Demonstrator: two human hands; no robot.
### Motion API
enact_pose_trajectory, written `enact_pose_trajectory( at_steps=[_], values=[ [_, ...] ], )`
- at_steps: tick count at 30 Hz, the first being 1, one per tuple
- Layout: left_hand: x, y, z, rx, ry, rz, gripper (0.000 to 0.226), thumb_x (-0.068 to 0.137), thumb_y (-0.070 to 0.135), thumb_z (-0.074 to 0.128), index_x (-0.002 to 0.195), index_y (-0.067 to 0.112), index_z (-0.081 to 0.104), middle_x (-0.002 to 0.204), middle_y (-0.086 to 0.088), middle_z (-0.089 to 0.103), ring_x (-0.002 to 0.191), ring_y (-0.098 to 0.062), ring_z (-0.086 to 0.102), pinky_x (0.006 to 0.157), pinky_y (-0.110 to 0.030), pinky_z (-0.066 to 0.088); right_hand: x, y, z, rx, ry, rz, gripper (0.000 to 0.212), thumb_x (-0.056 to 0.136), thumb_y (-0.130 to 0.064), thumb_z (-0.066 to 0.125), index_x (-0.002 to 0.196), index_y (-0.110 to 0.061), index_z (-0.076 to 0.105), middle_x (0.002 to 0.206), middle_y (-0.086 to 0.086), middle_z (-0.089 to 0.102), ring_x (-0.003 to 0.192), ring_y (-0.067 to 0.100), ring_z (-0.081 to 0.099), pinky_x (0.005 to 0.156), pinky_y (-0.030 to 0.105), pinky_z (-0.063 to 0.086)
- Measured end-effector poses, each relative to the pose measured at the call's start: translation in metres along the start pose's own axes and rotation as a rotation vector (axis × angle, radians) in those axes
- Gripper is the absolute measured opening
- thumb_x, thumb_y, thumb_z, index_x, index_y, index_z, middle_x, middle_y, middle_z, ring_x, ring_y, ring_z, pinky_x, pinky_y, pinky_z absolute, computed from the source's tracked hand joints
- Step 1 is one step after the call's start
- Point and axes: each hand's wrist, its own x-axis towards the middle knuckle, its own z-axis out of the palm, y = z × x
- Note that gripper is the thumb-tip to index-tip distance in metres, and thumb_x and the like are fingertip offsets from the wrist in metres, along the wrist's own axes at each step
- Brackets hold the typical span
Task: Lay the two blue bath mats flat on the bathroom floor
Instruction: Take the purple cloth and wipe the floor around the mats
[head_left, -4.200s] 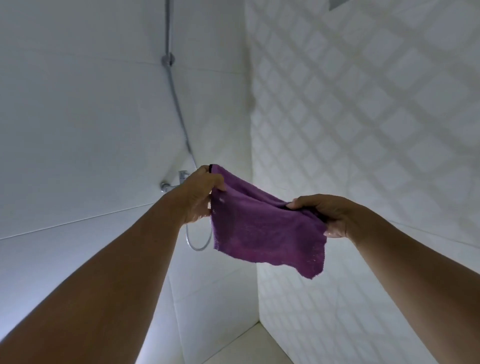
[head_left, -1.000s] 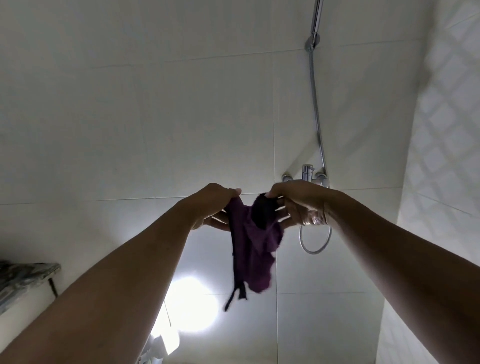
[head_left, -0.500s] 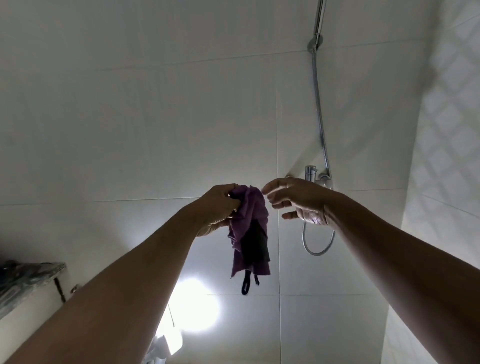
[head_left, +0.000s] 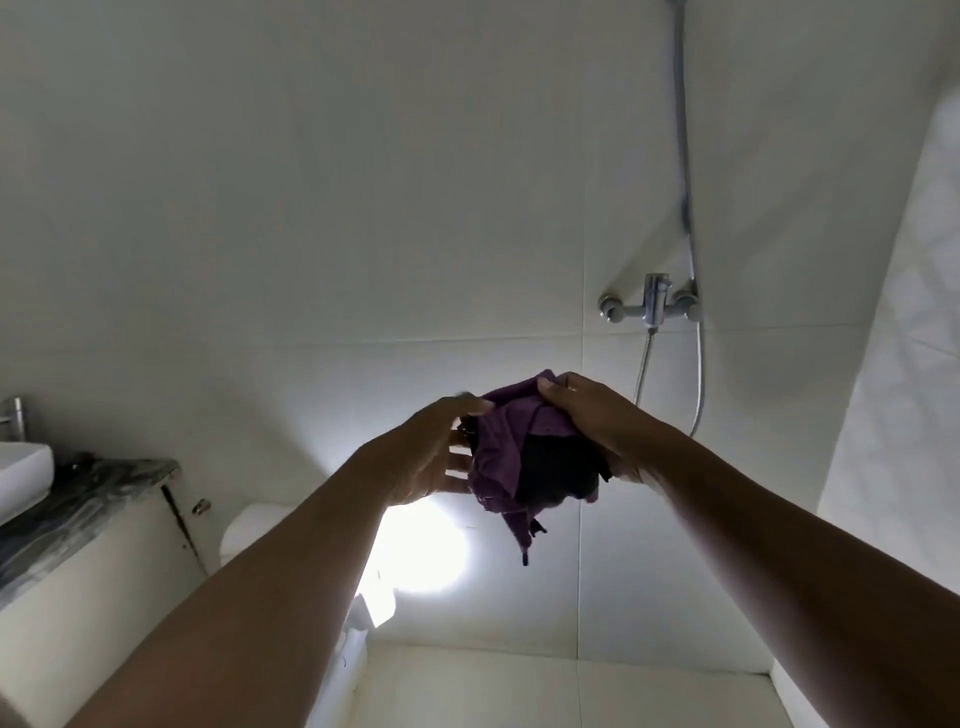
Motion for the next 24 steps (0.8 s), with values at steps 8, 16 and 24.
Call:
enact_pose_trajectory(
  at_steps=[8,16,24],
  values=[
    [0.003,-0.114,-0.017,0.289,0.307,-0.049,0.044,0.085,0.007,0.077,0.121,0.017,0.054,0.110,-0.012,0.069,0.085,-0.022,0.069,0.062,-0.032,0.059,-0.003,0.109,0.054,0.084,-0.151,0.320,0.024,0.093,-0.010,0.058,0.115,-0.019,0.059,0.103,0.008,0.067,0.086,0.024,0.063,0.064,0.029,0.051],
    [0.006,-0.280,-0.046,0.366,0.325,-0.270,0.044,0.077,0.021,0.076,0.115,0.025,0.056,0.109,-0.009,0.068,0.098,-0.028,0.068,0.078,-0.044,0.063,-0.012,0.251,0.134,-0.011,-0.224,0.559,0.026,0.101,-0.014,0.054,0.123,-0.027,0.054,0.116,0.019,0.065,0.105,0.037,0.067,0.087,0.053,0.060],
    [0.005,-0.571,-0.065,0.434,0.310,-0.519,0.039,0.085,0.022,0.071,0.120,0.025,0.054,0.107,-0.002,0.068,0.094,-0.020,0.064,0.070,-0.025,0.047,-0.047,0.524,0.250,-0.073,-0.318,0.841,0.029,0.097,-0.014,0.049,0.118,-0.034,0.051,0.115,0.023,0.068,0.104,0.039,0.069,0.085,0.055,0.057]
  ],
)
